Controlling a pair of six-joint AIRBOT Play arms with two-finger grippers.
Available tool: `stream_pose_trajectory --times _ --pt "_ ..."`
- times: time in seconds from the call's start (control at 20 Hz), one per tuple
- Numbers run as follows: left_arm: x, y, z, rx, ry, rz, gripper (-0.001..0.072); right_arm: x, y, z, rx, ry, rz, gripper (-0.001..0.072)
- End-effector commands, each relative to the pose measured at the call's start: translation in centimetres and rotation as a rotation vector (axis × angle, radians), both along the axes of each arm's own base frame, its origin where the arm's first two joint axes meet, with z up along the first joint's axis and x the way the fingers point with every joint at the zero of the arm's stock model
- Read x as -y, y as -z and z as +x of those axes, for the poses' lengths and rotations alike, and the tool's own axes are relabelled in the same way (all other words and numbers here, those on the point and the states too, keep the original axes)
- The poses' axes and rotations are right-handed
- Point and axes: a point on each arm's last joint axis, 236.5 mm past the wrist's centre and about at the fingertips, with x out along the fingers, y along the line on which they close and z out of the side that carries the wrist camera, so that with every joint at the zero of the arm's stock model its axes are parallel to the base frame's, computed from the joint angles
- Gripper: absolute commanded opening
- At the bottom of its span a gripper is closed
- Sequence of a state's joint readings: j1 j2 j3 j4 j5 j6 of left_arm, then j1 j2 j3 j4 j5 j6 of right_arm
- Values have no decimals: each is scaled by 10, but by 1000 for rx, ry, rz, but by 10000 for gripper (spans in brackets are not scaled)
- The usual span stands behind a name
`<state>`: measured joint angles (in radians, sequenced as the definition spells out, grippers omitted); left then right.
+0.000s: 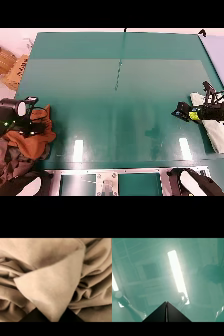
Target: Fold the shirts.
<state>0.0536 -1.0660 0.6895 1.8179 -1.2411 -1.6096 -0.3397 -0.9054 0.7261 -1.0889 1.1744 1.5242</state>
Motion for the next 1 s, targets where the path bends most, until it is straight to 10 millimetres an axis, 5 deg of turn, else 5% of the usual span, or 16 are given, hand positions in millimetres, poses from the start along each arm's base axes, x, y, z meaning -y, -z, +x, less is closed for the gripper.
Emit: stream_pose_trajectory --times 0.0,0.15,0.35,0.5,0.6,0.7,0.75,0.8,0.85,0.95 --pt "3 -19 17 35 42 -25 23 0 0 0 0 0 0 19" --pt "46 -77 57 135 157 -95 22 6 -3 11 44 25 -20 19" --pt "196 -181 108 455 392 -380 22 12 -6 21 88 50 -35 19" --pt "296 -234 110 642 557 -584 22 5 -10 24 97 58 2 20" --pt "341 -220 97 590 602 -681 23 -1 -14 27 110 70 41 30" --pt "383 -184 86 469 631 -759 26 -6 -20 31 124 77 70 89" --pt "406 -166 79 407 629 -820 163 -6 -22 33 133 80 70 97" --pt "425 -153 72 352 626 -879 584 -5 -25 35 140 79 68 97" --pt "438 -144 65 291 586 -938 702 -4 -27 36 145 80 65 103" --pt "429 -136 70 261 574 -936 711 -3 -32 39 158 75 60 407"
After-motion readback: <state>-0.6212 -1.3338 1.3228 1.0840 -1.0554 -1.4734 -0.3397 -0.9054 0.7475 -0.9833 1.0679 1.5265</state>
